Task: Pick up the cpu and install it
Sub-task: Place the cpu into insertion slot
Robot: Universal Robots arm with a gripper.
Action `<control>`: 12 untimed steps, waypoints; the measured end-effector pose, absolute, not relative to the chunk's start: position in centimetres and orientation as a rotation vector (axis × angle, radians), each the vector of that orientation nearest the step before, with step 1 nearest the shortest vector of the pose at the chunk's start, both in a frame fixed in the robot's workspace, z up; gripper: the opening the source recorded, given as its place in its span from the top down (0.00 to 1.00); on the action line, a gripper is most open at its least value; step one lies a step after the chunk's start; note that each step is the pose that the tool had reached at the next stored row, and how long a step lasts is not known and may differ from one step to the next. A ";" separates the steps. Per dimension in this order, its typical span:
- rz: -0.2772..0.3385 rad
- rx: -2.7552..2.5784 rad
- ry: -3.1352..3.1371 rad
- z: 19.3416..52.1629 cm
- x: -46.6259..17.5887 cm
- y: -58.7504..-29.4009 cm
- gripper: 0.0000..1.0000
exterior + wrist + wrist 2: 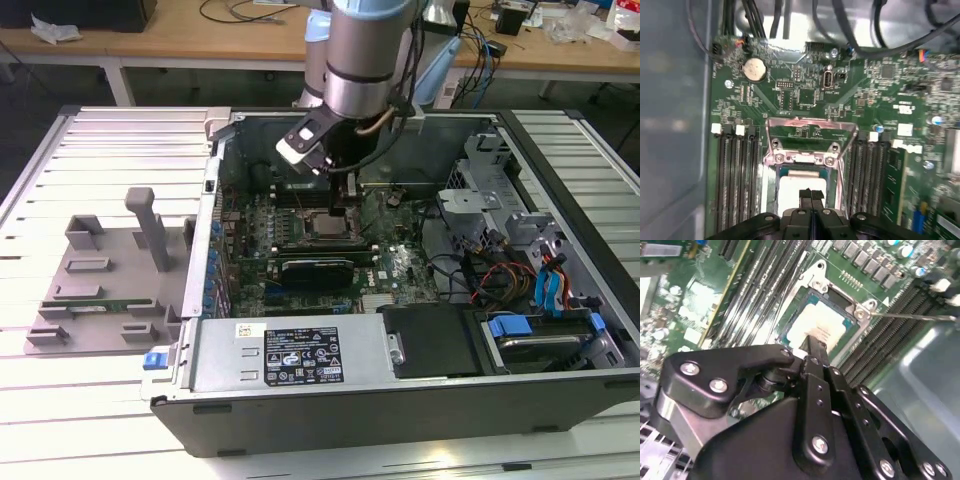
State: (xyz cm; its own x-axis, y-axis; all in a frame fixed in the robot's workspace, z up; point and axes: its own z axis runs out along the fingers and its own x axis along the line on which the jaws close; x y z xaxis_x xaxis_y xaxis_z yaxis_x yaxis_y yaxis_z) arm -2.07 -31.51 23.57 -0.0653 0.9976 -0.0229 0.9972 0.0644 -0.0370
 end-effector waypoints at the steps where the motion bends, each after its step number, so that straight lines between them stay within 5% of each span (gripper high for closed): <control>1: 0.067 -2.142 -2.286 24.4 -2.1 -31.5 0.89; 12: 0.068 -2.142 -2.286 28.4 -2.1 -31.5 0.89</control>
State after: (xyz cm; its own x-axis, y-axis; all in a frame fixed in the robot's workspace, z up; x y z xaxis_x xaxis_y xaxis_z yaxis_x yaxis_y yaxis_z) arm -2.07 -31.51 28.40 -0.0653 0.9976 -0.0236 0.9972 0.0644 -0.0369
